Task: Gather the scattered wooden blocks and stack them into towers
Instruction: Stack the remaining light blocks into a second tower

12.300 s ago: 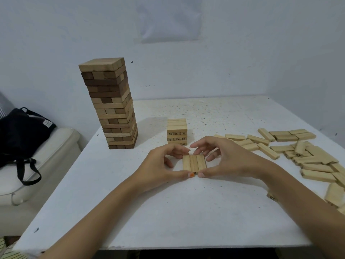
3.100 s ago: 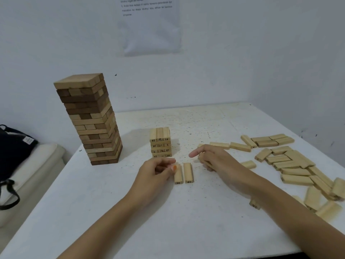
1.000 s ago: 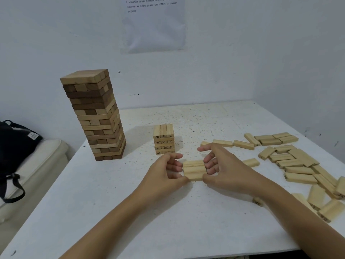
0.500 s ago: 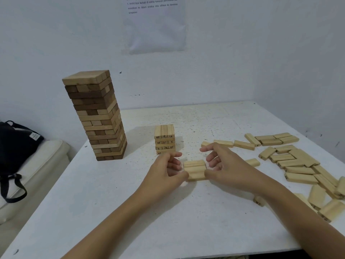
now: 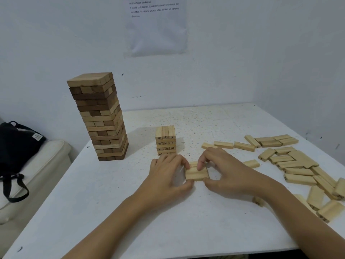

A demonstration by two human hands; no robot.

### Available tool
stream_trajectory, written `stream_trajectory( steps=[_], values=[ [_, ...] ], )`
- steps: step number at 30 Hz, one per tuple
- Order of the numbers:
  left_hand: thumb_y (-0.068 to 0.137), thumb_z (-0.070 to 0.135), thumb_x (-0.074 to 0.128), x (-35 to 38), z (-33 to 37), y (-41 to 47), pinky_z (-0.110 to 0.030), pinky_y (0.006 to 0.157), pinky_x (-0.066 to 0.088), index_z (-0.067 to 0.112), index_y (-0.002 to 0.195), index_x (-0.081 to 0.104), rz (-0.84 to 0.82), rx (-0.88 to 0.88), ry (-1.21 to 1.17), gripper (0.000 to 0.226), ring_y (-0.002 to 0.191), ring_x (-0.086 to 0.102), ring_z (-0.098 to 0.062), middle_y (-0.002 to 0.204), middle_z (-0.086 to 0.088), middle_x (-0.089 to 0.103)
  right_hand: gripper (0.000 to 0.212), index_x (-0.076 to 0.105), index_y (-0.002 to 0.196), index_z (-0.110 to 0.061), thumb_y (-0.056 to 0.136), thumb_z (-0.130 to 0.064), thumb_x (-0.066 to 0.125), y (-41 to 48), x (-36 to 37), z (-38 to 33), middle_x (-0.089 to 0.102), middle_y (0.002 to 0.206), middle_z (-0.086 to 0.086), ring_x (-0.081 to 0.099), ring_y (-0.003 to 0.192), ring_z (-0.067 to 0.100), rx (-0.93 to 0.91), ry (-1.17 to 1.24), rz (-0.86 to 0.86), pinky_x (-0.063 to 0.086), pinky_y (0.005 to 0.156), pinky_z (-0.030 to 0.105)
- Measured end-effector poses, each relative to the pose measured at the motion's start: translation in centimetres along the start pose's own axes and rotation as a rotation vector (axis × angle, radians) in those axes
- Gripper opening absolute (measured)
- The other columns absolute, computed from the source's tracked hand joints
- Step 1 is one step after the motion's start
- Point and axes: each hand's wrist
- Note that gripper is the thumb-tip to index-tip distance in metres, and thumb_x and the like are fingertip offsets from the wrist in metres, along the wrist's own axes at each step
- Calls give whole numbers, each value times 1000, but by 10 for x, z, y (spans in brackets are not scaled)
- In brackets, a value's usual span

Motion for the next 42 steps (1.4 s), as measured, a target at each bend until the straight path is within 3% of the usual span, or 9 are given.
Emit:
stream_trajectory(
  steps=[7,11,18,22,30,37,42],
  values=[
    [73,50,66,-2,-8,3,-14,85,20,33,97,51,21,52,-3,33,110,39,1,101,22,51,28,55,90,-37,68,-29,70,-1,-4,3,56,98,-19,48,102,0,-16,52,59,39,84,22],
    [71,54,64,-11,-5,4,-12,87,23,37,101,50,143,120,-57,37,109,43,4,106,24,52,34,60,91,-37,59,-37,71,-5,-18,1,61,103,-20,53,103,1,-23,199,110,44,89,22],
    [74,46,71,-29,5,6,-15,81,40,30,112,51,265,80,-426,46,108,57,-11,107,16,62,35,65,99,-22,67,-24,79,-4,-30,-4,68,107,-1,62,102,18,-96,583,234,51,91,34],
    [79,38,75,-39,4,11,-17,83,45,25,118,52,304,54,-579,47,109,58,-10,110,10,65,43,62,104,-18,66,-18,81,3,-35,-12,70,109,2,62,105,22,-80,714,268,52,90,40],
    [85,34,64,-69,-5,29,-31,101,43,27,123,50,336,-5,-607,41,117,55,-2,121,13,64,39,62,100,-25,70,-13,84,49,-48,-31,71,107,-3,63,100,13,-94,654,337,54,90,38],
    [95,22,55,-70,-33,46,-24,104,38,26,129,49,309,-104,-598,35,125,49,3,129,15,58,41,61,104,-27,72,-17,83,95,-36,-31,67,109,-8,59,104,9,-74,531,353,48,86,25],
    [97,19,52,-56,-49,47,-20,101,42,24,135,47,312,-163,-607,39,124,48,6,135,12,55,41,60,103,-30,71,-19,83,106,-22,-24,65,111,-9,58,106,9,-44,508,334,47,87,26]
  ],
)
Point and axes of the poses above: each hand's wrist, its own y-axis towards the middle knuckle, its own x-axis out of the palm, z = x × y
